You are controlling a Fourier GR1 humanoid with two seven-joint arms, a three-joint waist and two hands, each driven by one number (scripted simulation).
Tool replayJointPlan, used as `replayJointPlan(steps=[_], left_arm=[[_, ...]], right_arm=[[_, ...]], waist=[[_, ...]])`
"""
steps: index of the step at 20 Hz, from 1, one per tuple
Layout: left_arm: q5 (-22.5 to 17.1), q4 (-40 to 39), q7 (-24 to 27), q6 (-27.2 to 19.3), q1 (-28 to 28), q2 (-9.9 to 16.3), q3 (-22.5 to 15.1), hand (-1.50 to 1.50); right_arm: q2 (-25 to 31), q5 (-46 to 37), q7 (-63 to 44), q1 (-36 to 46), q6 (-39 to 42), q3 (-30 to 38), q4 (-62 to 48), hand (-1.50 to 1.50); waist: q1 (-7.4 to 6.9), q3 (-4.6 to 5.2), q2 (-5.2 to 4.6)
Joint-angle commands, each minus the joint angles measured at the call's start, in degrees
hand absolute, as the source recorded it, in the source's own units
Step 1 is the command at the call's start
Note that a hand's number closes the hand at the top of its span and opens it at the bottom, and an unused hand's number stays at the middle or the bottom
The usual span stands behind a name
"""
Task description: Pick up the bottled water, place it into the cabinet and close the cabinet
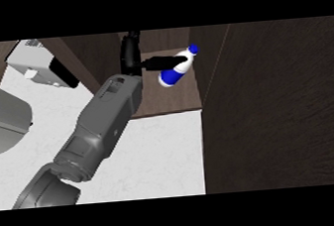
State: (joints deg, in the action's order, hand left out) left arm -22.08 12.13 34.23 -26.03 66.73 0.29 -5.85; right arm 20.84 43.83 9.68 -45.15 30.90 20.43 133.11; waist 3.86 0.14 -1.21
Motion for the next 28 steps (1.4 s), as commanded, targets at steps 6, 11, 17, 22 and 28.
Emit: replayJointPlan(steps=[6, 11, 17, 22, 28], left_arm=[[-3.4, 3.6, 3.6, 3.2, -1.4, -0.3, -0.9, -1.5], [-8.2, 9.4, 3.5, 1.7, -5.2, -0.3, -6.2, -1.5], [-12.3, 20.5, 1.8, 3.5, -14.8, -0.3, -12.8, -1.5], [-13.8, 34.2, -1.4, 0.5, -23.8, -0.3, -22.2, -1.5], [-13.8, 47.8, 0.7, -2.6, -37.4, -0.3, -26.7, -1.5]], right_arm=[[-1.5, 1.3, -3.8, -2.6, -2.7, 0.6, 10.2, -1.5], [0.7, 2.6, -6.7, 1.3, -6.0, 0.5, 9.0, -1.5], [-3.5, -2.4, -6.1, -0.6, -5.7, -1.3, 10.0, -1.5], [-1.4, 0.8, -6.4, -0.7, -5.4, 1.7, 9.1, -1.5], [-3.4, 0.3, -6.3, -1.8, -4.7, 1.0, 10.3, -1.5]], waist=[[-0.4, -0.03, 0.84], [-0.79, -0.04, 1.03], [-2.63, -0.05, 1.59], [-3.74, -0.07, 2.11], [-3.89, -0.07, 1.75]])
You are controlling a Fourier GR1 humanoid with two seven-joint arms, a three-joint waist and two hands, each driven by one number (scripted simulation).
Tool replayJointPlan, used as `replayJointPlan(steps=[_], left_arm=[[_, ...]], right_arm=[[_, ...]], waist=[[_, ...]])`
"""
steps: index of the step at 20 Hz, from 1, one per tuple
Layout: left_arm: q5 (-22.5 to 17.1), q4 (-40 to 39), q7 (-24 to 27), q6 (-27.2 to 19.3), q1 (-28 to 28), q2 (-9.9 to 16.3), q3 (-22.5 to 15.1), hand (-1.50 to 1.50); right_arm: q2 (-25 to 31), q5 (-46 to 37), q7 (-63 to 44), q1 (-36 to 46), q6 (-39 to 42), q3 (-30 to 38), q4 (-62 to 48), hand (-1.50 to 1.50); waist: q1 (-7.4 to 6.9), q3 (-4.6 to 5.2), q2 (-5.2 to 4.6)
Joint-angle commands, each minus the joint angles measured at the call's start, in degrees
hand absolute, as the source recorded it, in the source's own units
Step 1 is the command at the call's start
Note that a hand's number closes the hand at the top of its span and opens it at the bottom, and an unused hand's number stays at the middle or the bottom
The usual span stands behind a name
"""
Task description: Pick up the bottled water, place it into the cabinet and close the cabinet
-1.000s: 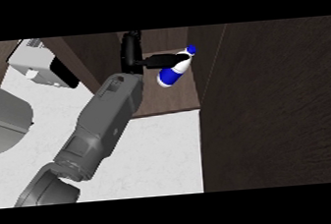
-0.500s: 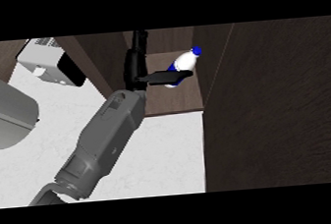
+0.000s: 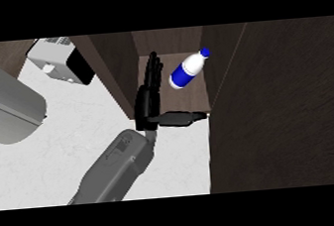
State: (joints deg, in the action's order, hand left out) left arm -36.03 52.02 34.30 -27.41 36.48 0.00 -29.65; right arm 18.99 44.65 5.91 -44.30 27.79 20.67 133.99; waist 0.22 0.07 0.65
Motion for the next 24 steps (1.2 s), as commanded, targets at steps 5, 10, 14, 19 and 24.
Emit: replayJointPlan(steps=[5, 10, 14, 19, 24], left_arm=[[2.5, 18.5, 0.0, -1.9, -17.6, 1.6, -7.9, -1.5], [4.0, 29.3, -2.2, 0.3, -26.0, 8.1, -13.7, 1.5], [5.3, 37.3, -3.6, -0.6, -30.5, 11.7, -16.0, 1.5], [4.6, 43.7, -1.9, 3.2, -38.6, 21.2, -13.6, 1.5], [3.1, 47.3, -0.7, 6.4, -42.5, 27.9, -9.9, 1.5]], right_arm=[[-1.7, -2.7, -3.4, -1.3, -2.9, 0.3, 10.4, -1.5], [1.4, 0.9, -4.4, -3.7, 0.4, 1.8, 11.1, 1.5], [2.7, -2.5, -5.9, -1.1, 1.6, -2.5, 11.1, 1.5], [1.4, -4.6, -4.3, -3.2, 6.1, -2.8, 10.6, 1.5], [7.8, -2.4, -6.9, -4.0, 11.5, -3.9, 12.2, 1.5]], waist=[[-0.41, -0.01, -0.24], [-0.14, 0.0, -0.15], [-0.81, 0.0, -0.3], [-0.32, 0.0, -0.23], [-0.41, 0.09, -0.19]])
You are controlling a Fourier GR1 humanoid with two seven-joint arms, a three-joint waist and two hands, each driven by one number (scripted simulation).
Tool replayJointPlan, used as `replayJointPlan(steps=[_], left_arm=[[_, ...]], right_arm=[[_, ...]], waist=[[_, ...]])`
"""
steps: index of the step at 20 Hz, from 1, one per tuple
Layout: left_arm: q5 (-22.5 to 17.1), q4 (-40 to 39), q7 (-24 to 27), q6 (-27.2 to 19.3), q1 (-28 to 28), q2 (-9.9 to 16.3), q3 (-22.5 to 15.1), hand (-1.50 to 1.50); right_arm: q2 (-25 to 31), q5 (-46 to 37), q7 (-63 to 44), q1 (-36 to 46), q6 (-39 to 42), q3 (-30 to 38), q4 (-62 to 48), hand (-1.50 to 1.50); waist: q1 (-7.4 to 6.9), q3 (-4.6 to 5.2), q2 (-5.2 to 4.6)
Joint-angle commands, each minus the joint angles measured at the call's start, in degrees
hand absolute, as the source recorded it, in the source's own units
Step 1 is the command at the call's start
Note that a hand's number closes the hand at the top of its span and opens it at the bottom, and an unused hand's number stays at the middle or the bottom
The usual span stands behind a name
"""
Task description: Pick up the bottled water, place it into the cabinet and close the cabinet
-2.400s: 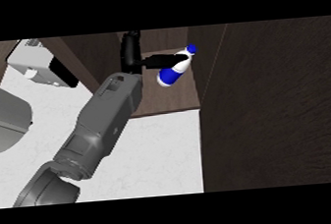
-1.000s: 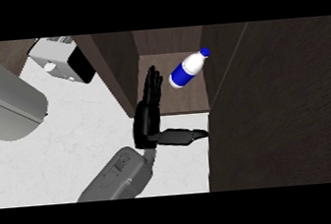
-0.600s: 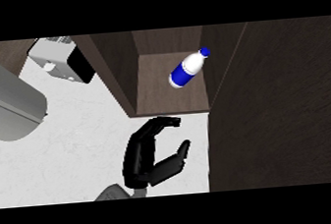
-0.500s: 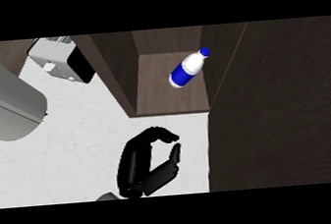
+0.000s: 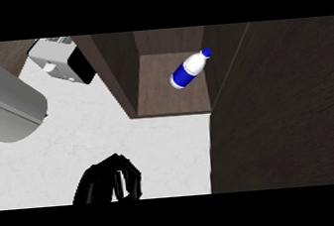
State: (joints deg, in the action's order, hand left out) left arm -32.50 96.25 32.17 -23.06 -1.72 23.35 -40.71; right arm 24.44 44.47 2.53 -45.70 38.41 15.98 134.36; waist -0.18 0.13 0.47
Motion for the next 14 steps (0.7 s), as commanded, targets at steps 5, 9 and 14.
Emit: replayJointPlan(steps=[5, 9, 14], left_arm=[[-4.8, 8.2, 0.7, 5.4, -6.7, 12.0, 9.0, 1.5], [-8.5, 10.4, 1.5, 9.1, -9.2, 14.1, 12.0, -1.5], [-12.7, 12.8, 1.6, 11.5, -12.7, 18.9, 18.6, -1.5]], right_arm=[[-0.4, -5.7, -1.7, -3.1, 3.1, -2.6, 16.0, 1.5], [-0.2, -6.9, -1.3, -1.8, 3.3, -3.7, 18.0, 1.5], [1.5, -7.4, -2.8, -1.1, 4.6, -8.0, 18.4, 1.5]], waist=[[0.77, 0.12, 0.36], [1.08, 0.28, 0.56], [0.08, 0.39, 0.59]])
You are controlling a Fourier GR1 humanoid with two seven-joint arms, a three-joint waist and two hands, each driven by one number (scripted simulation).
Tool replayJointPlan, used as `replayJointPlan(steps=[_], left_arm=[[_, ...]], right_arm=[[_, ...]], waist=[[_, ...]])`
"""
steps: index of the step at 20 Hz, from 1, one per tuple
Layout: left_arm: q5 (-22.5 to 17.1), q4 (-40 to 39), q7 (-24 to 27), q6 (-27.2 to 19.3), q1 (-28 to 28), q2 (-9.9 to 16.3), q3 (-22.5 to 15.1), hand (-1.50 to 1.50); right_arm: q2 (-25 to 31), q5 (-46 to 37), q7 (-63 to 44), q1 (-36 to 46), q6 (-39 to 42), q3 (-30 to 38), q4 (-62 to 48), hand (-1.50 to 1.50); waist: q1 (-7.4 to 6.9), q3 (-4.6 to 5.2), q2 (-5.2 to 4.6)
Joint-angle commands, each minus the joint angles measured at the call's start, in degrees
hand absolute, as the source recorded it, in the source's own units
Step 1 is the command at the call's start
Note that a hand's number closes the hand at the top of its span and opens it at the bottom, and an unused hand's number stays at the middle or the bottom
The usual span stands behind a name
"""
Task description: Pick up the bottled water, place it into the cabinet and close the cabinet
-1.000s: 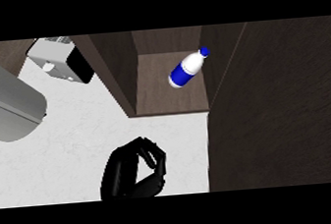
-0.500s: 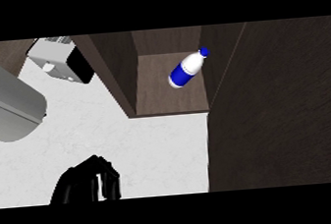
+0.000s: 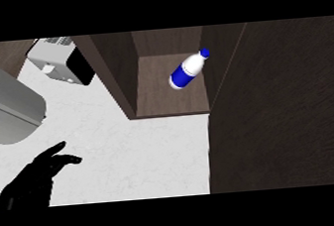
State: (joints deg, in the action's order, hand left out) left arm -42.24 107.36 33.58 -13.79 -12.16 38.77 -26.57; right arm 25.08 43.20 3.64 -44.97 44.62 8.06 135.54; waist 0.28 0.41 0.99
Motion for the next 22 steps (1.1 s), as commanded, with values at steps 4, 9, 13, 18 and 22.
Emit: replayJointPlan(steps=[4, 9, 13, 18, 22], left_arm=[[-3.6, 2.7, 0.8, 3.0, -4.7, 5.4, 6.6, -1.5], [-6.4, 4.1, 0.5, 5.6, -7.2, 8.3, 10.1, -1.5], [-8.1, 4.0, 1.2, 8.8, -10.5, 9.3, 11.0, -1.5], [-9.8, 4.2, 1.1, 10.5, -12.9, 11.3, 13.5, -1.5], [-11.7, 3.6, 1.0, 12.0, -14.7, 12.6, 15.9, -1.5]], right_arm=[[1.9, -8.1, -5.6, 1.3, -2.6, -3.5, 17.9, 1.5], [3.2, -9.4, -7.9, 5.5, -3.2, -8.7, 17.3, 1.5], [4.4, -10.1, -10.2, 9.6, -4.1, -12.6, 16.4, 1.5], [5.5, -11.0, -12.8, 16.5, -5.5, -16.5, 14.9, 1.5], [4.9, -11.2, -15.8, 20.7, -9.6, -20.7, 13.2, 1.5]], waist=[[-1.17, 0.34, 0.3], [-1.46, 0.47, 0.48], [-2.23, 0.69, 0.81], [-2.78, 0.92, 1.49], [-2.71, 0.96, 1.31]])
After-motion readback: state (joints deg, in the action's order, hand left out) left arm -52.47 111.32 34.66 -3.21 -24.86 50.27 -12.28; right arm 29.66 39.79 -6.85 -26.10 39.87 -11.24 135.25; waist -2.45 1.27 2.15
